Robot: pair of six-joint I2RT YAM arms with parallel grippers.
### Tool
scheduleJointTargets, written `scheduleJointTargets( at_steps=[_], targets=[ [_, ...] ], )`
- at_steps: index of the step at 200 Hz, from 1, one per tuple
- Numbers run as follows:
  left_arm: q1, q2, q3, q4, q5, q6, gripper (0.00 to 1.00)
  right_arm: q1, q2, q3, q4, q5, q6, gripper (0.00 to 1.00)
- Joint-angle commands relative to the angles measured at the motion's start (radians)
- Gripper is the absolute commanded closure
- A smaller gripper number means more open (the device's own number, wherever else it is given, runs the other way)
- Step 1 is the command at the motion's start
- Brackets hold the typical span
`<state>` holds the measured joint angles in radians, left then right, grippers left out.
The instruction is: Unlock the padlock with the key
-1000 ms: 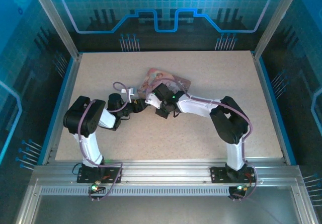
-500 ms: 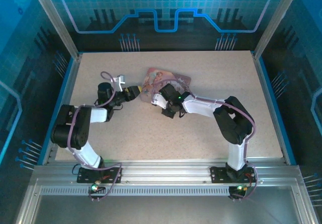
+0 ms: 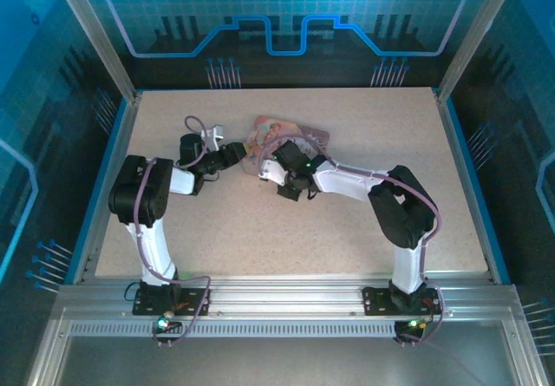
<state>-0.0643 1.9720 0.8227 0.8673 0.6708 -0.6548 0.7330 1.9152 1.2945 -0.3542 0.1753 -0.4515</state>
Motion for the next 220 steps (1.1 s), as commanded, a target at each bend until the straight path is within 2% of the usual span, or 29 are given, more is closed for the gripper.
scheduleJointTargets(
  at_steps=[1,62,79,113,147,203,220],
  targets=[
    [-0.038,0.022,-0.021,0.033,0.034,-0.015,0.57,0.010,0.036,0.079,0.005,-0.009,-0.028,1.00],
    [-0.065,-0.003,-0.080,0.061,0.010,-0.014,0.56,0.025,0.052,0.126,-0.023,-0.014,-0.018,1.00],
    [-0.059,-0.046,-0.089,0.023,-0.004,0.013,0.52,0.030,0.034,0.096,-0.013,-0.042,-0.015,1.00],
    [-0.036,-0.197,-0.102,-0.172,-0.083,0.139,0.44,0.049,-0.039,0.052,-0.047,-0.065,0.067,1.00],
    [-0.028,-0.363,-0.108,-0.373,-0.181,0.248,0.39,0.106,-0.051,0.048,-0.132,-0.056,0.258,1.00],
    [-0.028,-0.526,-0.124,-0.580,-0.250,0.306,0.29,0.185,-0.059,-0.046,-0.120,-0.027,0.448,1.00],
    [-0.027,-0.578,-0.122,-0.687,-0.289,0.343,0.25,0.203,-0.064,-0.068,-0.126,-0.003,0.498,0.86]
  ],
)
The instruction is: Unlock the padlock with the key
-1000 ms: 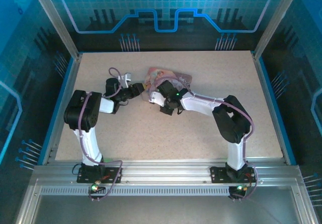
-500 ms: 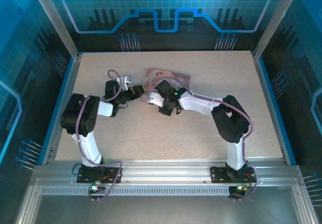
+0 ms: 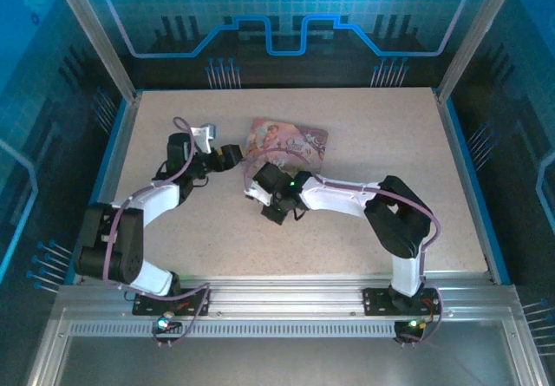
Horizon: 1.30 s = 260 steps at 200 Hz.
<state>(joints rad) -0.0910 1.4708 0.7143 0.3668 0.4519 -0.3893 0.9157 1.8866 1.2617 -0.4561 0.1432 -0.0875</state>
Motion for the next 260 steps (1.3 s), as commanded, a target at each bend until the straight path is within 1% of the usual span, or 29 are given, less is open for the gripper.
scheduleJointTargets(
  at_steps=[1,16,28,32,41,44,53,69,74,88,105,125,137,147,155,163,170,176,192,201,210,222,230,243,254,260],
  targets=[
    [-0.001,-0.081,-0.014,-0.191,-0.071,0.080,0.25,0.022,-0.036,-0.036,-0.025,0.030,0.136,0.85],
    [-0.002,-0.125,-0.012,-0.276,-0.103,0.111,0.20,0.036,-0.056,-0.046,-0.043,0.059,0.155,0.67],
    [-0.001,-0.161,-0.015,-0.329,-0.127,0.128,0.13,0.046,-0.088,-0.057,-0.056,0.081,0.168,0.59],
    [-0.001,-0.173,-0.016,-0.344,-0.136,0.134,0.12,0.046,-0.101,-0.062,-0.058,0.087,0.171,0.51],
    [0.000,-0.197,-0.019,-0.377,-0.153,0.147,0.10,0.049,-0.139,-0.079,-0.056,0.104,0.184,0.37],
    [0.000,-0.204,-0.019,-0.390,-0.160,0.150,0.09,0.047,-0.151,-0.085,-0.056,0.108,0.188,0.34],
    [0.003,-0.228,-0.023,-0.421,-0.180,0.165,0.08,0.045,-0.192,-0.100,-0.057,0.123,0.193,0.30],
    [0.012,-0.268,-0.039,-0.463,-0.229,0.180,0.04,0.034,-0.271,-0.130,-0.052,0.168,0.197,0.26],
    [0.016,-0.282,-0.047,-0.473,-0.247,0.186,0.01,0.027,-0.296,-0.142,-0.050,0.190,0.198,0.25],
    [0.027,-0.319,-0.074,-0.475,-0.313,0.198,0.01,-0.002,-0.371,-0.179,-0.037,0.275,0.210,0.20],
    [0.036,-0.357,-0.127,-0.428,-0.404,0.210,0.01,-0.081,-0.461,-0.238,-0.006,0.369,0.251,0.08],
    [0.056,-0.374,-0.162,-0.385,-0.470,0.235,0.01,-0.259,-0.565,-0.325,0.045,0.380,0.320,0.05],
    [0.059,-0.377,-0.182,-0.347,-0.512,0.254,0.01,-0.377,-0.625,-0.415,0.130,0.374,0.336,0.04],
    [0.060,-0.379,-0.201,-0.305,-0.539,0.274,0.01,-0.476,-0.671,-0.499,0.230,0.334,0.321,0.03],
    [0.061,-0.376,-0.223,-0.256,-0.576,0.277,0.01,-0.548,-0.702,-0.561,0.318,0.287,0.320,0.02],
    [0.064,-0.368,-0.246,-0.198,-0.611,0.287,0.01,-0.611,-0.727,-0.627,0.423,0.230,0.286,0.02],
    [0.066,-0.358,-0.279,-0.115,-0.600,0.325,0.01,-0.651,-0.746,-0.686,0.528,0.209,0.263,0.01],
    [0.066,-0.343,-0.315,-0.020,-0.585,0.365,0.01,-0.689,-0.761,-0.694,0.535,0.186,0.274,0.00],
    [0.069,-0.270,-0.397,0.230,-0.575,0.398,0.01,-0.741,-0.779,-0.754,0.659,0.179,0.214,0.00],
    [0.071,-0.239,-0.382,0.240,-0.556,0.401,0.01,-0.757,-0.772,-0.791,0.744,0.201,0.164,0.00],
    [0.071,-0.199,-0.382,0.316,-0.525,0.415,0.01,-0.780,-0.751,-0.809,0.796,0.202,0.138,0.00],
    [0.071,-0.141,-0.391,0.438,-0.509,0.418,0.01,-0.824,-0.720,-0.825,0.844,0.176,0.140,0.00],
    [0.074,-0.091,-0.397,0.527,-0.511,0.404,0.01,-0.846,-0.697,-0.848,0.907,0.169,0.157,0.00],
    [0.079,-0.024,-0.373,0.536,-0.504,0.401,0.01,-0.883,-0.658,-0.894,1.042,0.134,0.181,0.00],
    [0.078,0.061,-0.380,0.630,-0.484,0.413,0.01,-0.902,-0.625,-0.907,1.112,0.112,0.201,0.00],
    [0.079,0.098,-0.384,0.694,-0.494,0.418,0.01,-0.908,-0.606,-0.909,1.139,0.102,0.215,0.00]
  ],
)
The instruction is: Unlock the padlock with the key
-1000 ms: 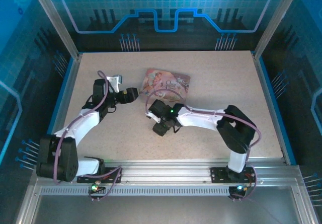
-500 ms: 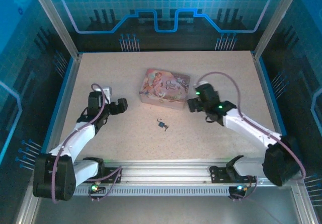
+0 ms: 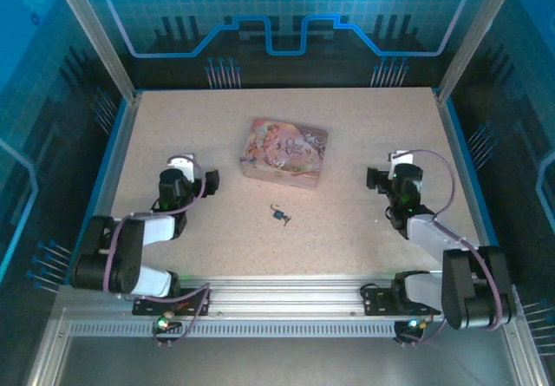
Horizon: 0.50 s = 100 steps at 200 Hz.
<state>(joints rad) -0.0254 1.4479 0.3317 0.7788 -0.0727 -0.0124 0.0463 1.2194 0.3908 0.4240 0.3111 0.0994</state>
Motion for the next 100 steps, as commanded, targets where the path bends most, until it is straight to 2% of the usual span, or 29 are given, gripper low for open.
scheduleJointTargets(
  at_steps=[1,12,21,33,46,53,100],
  targets=[
    [0.013,0.122,-0.003,0.280,0.028,0.041,0.01,-0.039,0.066,-0.038,0.263,-0.068,0.029,0.00],
    [0.017,0.086,0.006,0.193,0.003,0.017,0.01,-0.040,0.108,-0.036,0.309,-0.102,0.023,0.00],
    [0.018,0.108,0.018,0.214,-0.014,0.015,0.01,-0.027,0.149,-0.029,0.331,-0.107,0.004,0.00],
    [0.017,0.096,0.047,0.136,-0.012,0.012,0.01,0.010,0.217,-0.029,0.399,-0.105,-0.040,0.00],
    [0.016,0.101,0.051,0.138,-0.011,0.014,0.01,0.050,0.292,0.007,0.418,-0.093,-0.096,0.00],
    [0.016,0.104,0.054,0.138,-0.013,0.016,0.01,0.055,0.281,0.025,0.356,-0.090,-0.091,0.00],
    [0.015,0.101,0.053,0.138,-0.013,0.017,0.01,0.041,0.284,0.024,0.365,-0.109,-0.082,0.00]
  ],
)
